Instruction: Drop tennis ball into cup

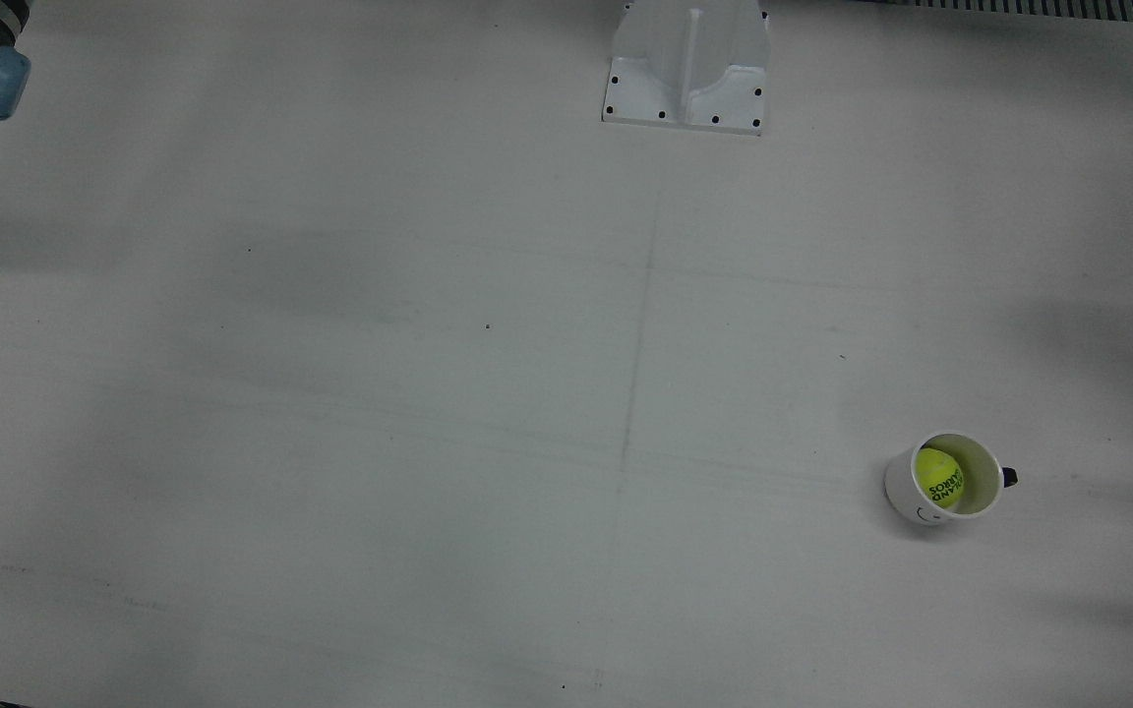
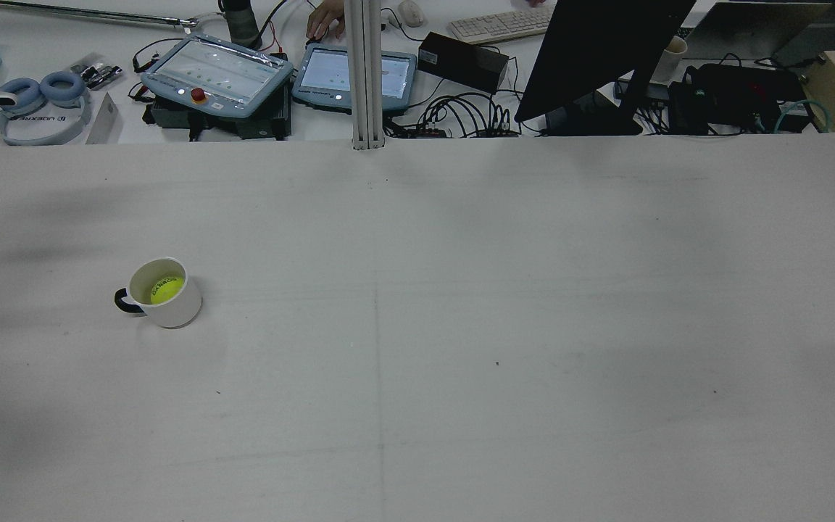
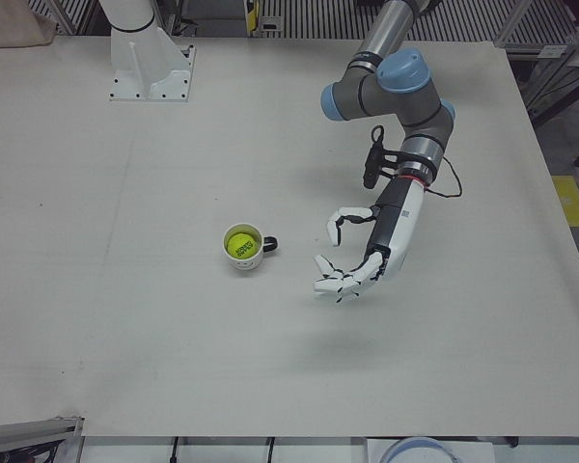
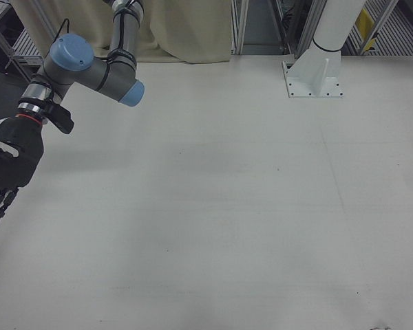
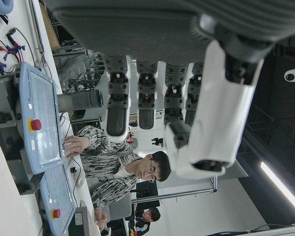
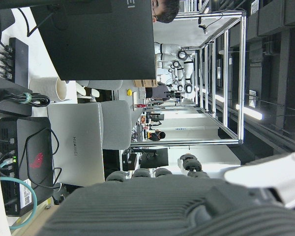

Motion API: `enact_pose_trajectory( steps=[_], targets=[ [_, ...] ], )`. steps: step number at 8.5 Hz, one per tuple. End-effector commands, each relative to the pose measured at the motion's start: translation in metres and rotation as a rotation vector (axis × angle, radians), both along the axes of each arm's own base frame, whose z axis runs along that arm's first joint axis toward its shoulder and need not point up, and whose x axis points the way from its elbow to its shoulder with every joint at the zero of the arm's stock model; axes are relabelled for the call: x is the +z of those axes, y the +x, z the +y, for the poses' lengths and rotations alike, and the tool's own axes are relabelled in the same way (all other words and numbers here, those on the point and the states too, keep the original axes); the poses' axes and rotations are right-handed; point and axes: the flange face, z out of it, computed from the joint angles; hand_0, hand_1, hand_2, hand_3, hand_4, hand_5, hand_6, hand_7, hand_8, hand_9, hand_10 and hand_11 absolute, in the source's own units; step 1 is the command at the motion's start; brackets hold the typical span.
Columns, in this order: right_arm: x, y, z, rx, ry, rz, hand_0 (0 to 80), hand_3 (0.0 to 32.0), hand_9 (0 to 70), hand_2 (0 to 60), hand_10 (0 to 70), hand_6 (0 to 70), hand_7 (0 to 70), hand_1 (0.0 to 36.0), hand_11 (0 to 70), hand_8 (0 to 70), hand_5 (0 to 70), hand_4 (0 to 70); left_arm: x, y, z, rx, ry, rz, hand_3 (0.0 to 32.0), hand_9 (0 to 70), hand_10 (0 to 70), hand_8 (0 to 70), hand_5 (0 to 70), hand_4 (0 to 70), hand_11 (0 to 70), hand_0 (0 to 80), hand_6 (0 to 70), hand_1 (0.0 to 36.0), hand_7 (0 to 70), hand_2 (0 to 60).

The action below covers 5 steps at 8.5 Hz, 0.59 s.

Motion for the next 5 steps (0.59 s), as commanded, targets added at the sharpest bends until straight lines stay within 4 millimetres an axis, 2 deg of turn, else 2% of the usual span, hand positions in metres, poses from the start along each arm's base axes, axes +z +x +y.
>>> enact_pose_trajectory(
  steps=[1,2,3,4,5],
  targets=[
    [0.0,0.0,0.0,0.0,0.0,0.0,0.0,0.0,0.0,0.0,0.0,0.0,0.0,0.0,0.0,0.0,0.0,0.0,0.056,-0.088,0.023,-0.11,-0.037,-0.046,0.0,28.7,33.9,26.5,23.3,32.9,51.5,80.0,53.2,36.0,42.4,60.0],
    [0.0,0.0,0.0,0.0,-0.001,0.0,0.0,0.0,0.0,0.0,0.0,0.0,0.0,0.0,0.0,0.0,0.0,0.0,0.052,-0.111,0.025,-0.146,-0.033,-0.026,0.0,28.4,33.9,28.1,24.7,33.0,51.4,80.0,61.6,36.0,40.8,60.0],
    [0.0,0.0,0.0,0.0,-0.001,0.0,0.0,0.0,0.0,0.0,0.0,0.0,0.0,0.0,0.0,0.0,0.0,0.0,0.047,-0.128,0.026,-0.162,-0.037,-0.03,0.0,28.4,34.8,27.7,24.1,31.1,52.4,80.0,59.3,36.0,40.3,60.0],
    [0.0,0.0,0.0,0.0,-0.001,0.0,0.0,0.0,0.0,0.0,0.0,0.0,0.0,0.0,0.0,0.0,0.0,0.0,0.051,-0.133,0.029,-0.167,-0.051,-0.035,0.0,28.8,35.1,28.0,24.5,29.9,53.0,80.0,59.6,36.0,40.8,60.0],
    [0.0,0.0,0.0,0.0,-0.001,0.0,0.0,0.0,0.0,0.0,0.0,0.0,0.0,0.0,0.0,0.0,0.0,0.0,0.061,-0.136,0.035,-0.168,-0.075,-0.042,0.0,29.4,35.3,29.3,25.7,30.3,53.4,80.0,64.3,36.0,42.0,60.0]
  ],
)
